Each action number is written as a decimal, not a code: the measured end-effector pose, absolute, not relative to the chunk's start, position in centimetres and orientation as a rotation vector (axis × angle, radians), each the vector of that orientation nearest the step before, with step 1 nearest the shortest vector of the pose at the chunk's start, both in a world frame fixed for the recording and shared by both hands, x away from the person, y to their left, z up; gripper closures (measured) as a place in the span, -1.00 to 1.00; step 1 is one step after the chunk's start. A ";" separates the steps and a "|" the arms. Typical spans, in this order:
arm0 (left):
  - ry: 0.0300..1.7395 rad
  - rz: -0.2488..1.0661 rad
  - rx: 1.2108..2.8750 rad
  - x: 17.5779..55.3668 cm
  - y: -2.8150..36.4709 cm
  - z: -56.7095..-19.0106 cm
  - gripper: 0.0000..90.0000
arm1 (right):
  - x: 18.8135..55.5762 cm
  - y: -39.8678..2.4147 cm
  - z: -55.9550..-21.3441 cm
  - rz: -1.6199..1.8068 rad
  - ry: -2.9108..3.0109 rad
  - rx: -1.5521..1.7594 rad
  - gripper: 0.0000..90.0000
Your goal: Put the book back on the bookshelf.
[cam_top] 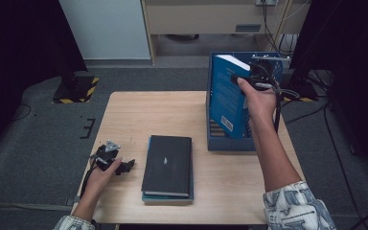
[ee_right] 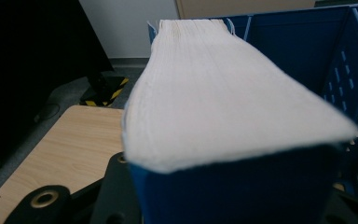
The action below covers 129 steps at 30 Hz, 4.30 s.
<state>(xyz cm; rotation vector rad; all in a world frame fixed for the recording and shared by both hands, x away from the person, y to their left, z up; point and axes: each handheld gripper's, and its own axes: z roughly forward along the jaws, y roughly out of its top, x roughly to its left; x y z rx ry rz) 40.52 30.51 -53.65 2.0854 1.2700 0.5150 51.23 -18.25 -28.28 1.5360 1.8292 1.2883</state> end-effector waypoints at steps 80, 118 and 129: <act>1.264 0.513 2.085 40.6 30.5 -53.7 -1.00 | 54.5 -15.2 -34.1 1.195 1.725 1.605 0.35; 1.265 0.514 2.089 40.6 30.5 -53.6 -1.00 | 51.6 -16.2 -35.0 1.131 1.827 1.625 0.34; 1.267 0.512 2.090 40.6 30.5 -53.6 -1.00 | 50.4 -16.7 -35.7 1.135 1.866 1.612 0.33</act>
